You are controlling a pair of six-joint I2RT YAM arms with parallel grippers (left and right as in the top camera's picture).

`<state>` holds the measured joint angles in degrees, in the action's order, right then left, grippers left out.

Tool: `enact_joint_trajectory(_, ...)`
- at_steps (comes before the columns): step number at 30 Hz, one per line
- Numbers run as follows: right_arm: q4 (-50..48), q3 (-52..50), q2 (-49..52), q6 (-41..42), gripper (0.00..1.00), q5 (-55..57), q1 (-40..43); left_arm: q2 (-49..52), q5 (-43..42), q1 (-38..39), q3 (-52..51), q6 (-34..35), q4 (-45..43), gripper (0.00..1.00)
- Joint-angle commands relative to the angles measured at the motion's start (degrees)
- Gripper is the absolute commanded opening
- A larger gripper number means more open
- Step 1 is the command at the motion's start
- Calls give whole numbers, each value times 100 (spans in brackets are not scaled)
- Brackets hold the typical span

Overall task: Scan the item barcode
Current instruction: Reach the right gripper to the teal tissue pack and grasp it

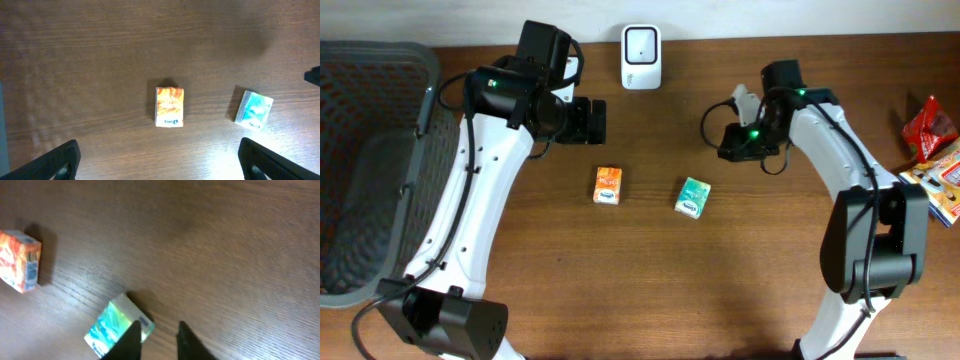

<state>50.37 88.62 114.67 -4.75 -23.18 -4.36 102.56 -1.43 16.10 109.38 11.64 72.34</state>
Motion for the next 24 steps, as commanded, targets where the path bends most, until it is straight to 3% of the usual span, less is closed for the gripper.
enact_joint_trajectory(1, -315, -334, 223, -184, 18, -286, -186, -33, 17, -9, 17, 33, 0, 99)
enact_joint_trajectory(6, -337, -778, 466, -20, 13, -466, -470, -33, 20, -9, 17, 33, -2, 99)
enact_joint_trajectory(9, 481, -785, 446, 116, 4, -809, -470, -33, 20, -9, 17, 33, 0, 99)
enact_joint_trajectory(12, 1856, -780, 116, 118, 7, -988, -470, -33, 20, -9, 17, 33, 0, 99)
enact_joint_trajectory(14, 2214, -702, -380, 66, 13, -914, -494, -33, 17, -9, 17, 33, 0, 99)
enact_joint_trajectory(16, 1414, -468, -927, 50, 44, 122, -501, -33, 20, -2, 17, 33, 0, 99)
enact_joint_trajectory(17, 667, -470, -973, -490, 48, 350, -501, -33, 17, -2, 17, 33, 0, 99)
enact_joint_trajectory(19, -2, -472, -748, -1338, 44, 181, -503, -33, 20, -4, 17, 33, 0, 99)
enact_joint_trajectory(21, -74, -472, -291, -2374, 43, -522, -573, -33, 20, -4, 17, 33, 0, 99)
enact_joint_trajectory(24, -131, -472, 319, -2524, 40, -721, -852, -33, 20, 0, 17, 33, 0, 99)
